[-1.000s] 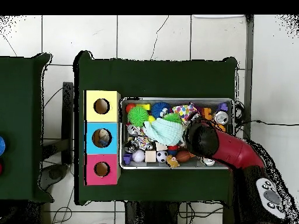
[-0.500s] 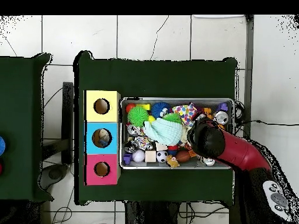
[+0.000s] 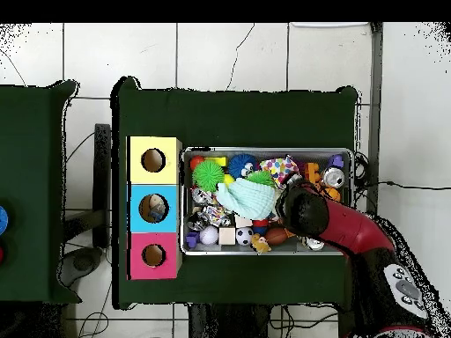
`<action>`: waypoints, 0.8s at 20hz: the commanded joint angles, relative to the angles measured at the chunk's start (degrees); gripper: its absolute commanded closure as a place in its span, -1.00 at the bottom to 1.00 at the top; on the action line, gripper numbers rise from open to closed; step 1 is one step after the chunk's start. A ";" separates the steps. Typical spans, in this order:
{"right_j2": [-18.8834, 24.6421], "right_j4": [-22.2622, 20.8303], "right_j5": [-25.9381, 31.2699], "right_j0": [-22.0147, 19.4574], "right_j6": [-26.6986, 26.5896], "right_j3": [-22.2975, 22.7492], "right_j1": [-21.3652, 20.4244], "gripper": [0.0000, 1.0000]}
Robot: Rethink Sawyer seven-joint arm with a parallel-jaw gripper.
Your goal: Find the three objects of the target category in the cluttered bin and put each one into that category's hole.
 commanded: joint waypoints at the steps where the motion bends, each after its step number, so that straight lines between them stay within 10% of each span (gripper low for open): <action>1: 3.87 -2.34 -5.77 -0.40 4.99 1.92 7.05 -1.00; 16: 8.42 -3.75 4.04 -7.46 -1.35 6.41 -2.53 -1.00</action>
